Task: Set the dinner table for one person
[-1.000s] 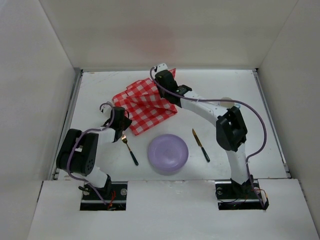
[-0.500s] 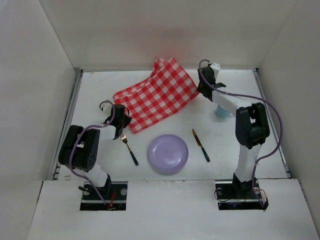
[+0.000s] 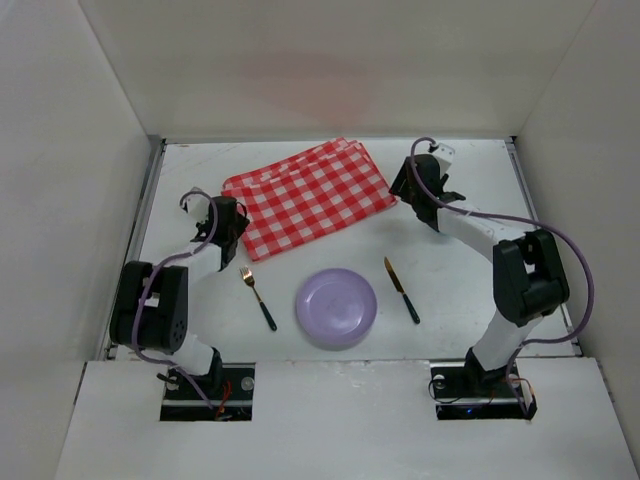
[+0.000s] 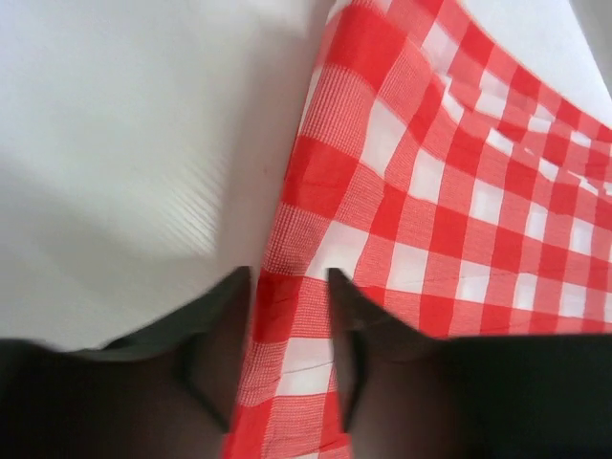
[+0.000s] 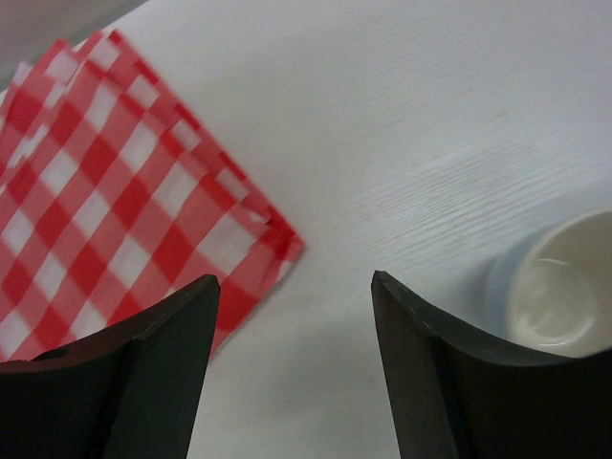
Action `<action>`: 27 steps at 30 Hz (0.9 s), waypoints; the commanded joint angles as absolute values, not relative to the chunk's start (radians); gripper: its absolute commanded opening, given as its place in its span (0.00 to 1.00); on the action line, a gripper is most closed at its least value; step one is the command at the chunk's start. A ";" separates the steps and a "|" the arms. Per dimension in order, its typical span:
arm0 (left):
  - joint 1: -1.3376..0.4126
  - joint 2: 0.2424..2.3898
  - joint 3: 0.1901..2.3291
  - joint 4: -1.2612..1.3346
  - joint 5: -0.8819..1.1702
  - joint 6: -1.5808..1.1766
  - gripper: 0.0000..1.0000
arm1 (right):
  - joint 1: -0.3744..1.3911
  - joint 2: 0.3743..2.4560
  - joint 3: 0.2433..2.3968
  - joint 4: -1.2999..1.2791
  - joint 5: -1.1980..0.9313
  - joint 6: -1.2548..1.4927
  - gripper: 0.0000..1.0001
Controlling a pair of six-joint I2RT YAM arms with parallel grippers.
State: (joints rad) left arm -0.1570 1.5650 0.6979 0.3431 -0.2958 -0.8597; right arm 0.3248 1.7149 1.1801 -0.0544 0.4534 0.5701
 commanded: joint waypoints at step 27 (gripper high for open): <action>-0.337 1.496 0.552 0.273 -0.331 -0.988 0.39 | 0.292 1.980 1.244 0.083 0.089 0.870 0.16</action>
